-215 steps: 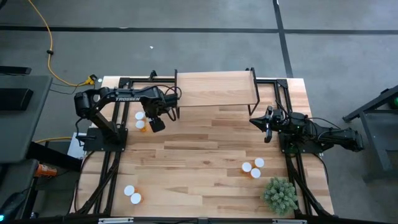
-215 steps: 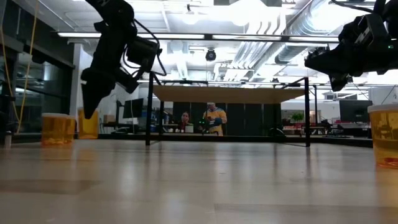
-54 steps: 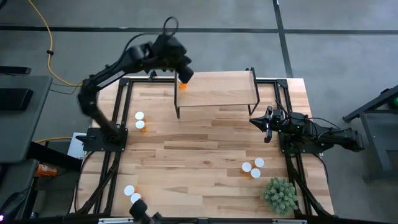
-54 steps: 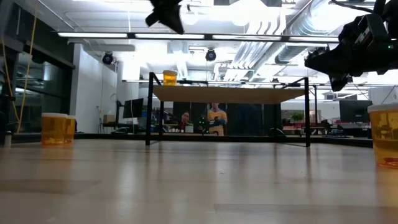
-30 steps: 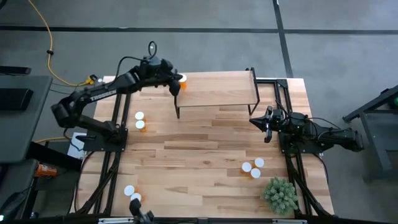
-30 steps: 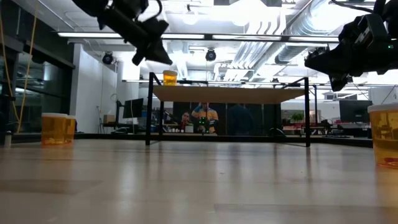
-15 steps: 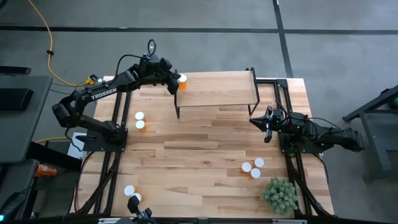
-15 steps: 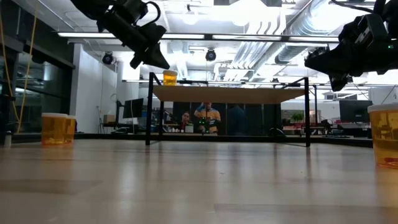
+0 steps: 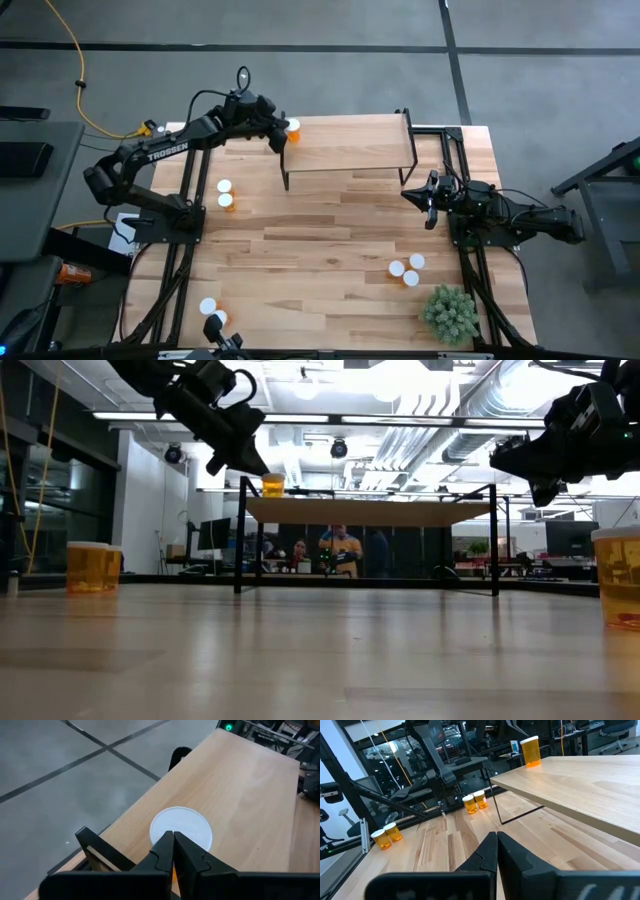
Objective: Pick and place medicine bottles onto shelf by color
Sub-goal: Put the orange pill bottle on the shelf
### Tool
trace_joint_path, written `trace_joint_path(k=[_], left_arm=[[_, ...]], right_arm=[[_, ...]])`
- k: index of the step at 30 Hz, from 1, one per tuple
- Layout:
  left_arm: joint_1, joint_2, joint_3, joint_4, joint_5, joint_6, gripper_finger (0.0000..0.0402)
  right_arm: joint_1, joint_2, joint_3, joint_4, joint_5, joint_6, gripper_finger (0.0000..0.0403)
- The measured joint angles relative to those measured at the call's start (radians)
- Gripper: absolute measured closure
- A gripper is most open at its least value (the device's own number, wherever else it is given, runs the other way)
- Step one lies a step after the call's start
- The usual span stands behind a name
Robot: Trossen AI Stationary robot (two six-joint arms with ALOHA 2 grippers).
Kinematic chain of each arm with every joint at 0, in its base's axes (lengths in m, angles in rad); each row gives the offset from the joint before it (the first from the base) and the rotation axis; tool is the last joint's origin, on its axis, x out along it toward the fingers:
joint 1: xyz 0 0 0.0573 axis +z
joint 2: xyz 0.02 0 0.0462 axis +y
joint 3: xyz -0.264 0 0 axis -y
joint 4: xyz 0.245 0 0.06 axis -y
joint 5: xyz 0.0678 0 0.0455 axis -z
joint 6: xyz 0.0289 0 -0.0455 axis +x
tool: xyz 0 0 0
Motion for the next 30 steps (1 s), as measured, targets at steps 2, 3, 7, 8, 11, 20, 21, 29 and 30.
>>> trace_joint_path(k=[2, 3, 7, 8, 11, 20, 21, 29, 30], left_arm=[[0.000, 0.000, 0.000, 0.003, -0.002, -0.005, 0.0401], [0.000, 0.000, 0.000, 0.006, -0.002, -0.005, 0.0401], [0.000, 0.002, 0.024, 0.009, -0.002, -0.013, 0.0401], [0.000, 0.002, 0.032, 0.010, -0.001, -0.013, 0.0401], [0.000, 0.002, 0.049, 0.012, -0.001, -0.014, 0.0401], [-0.020, 0.047, 0.052, 0.035, 0.017, -0.039, 0.0401], [-0.024, 0.054, 0.052, 0.052, 0.017, -0.047, 0.0401], [-0.041, 0.073, 0.052, 0.078, 0.006, -0.066, 0.0401], [-0.041, 0.073, 0.052, 0.075, 0.000, -0.066, 0.0401]], right_arm=[[0.000, 0.000, 0.000, 0.000, 0.000, 0.000, 0.0403], [0.000, 0.000, 0.000, 0.000, 0.000, 0.000, 0.0403], [0.000, 0.000, 0.000, 0.000, 0.000, 0.000, 0.0403], [0.000, 0.000, 0.000, 0.000, 0.000, 0.000, 0.0403], [0.000, 0.000, 0.000, 0.000, 0.000, 0.000, 0.0403], [0.000, 0.000, 0.000, 0.000, 0.000, 0.000, 0.0403], [0.000, 0.000, 0.000, 0.000, 0.000, 0.000, 0.0403], [0.000, 0.000, 0.000, 0.000, 0.000, 0.000, 0.0403], [0.000, 0.000, 0.000, 0.000, 0.000, 0.000, 0.0403]])
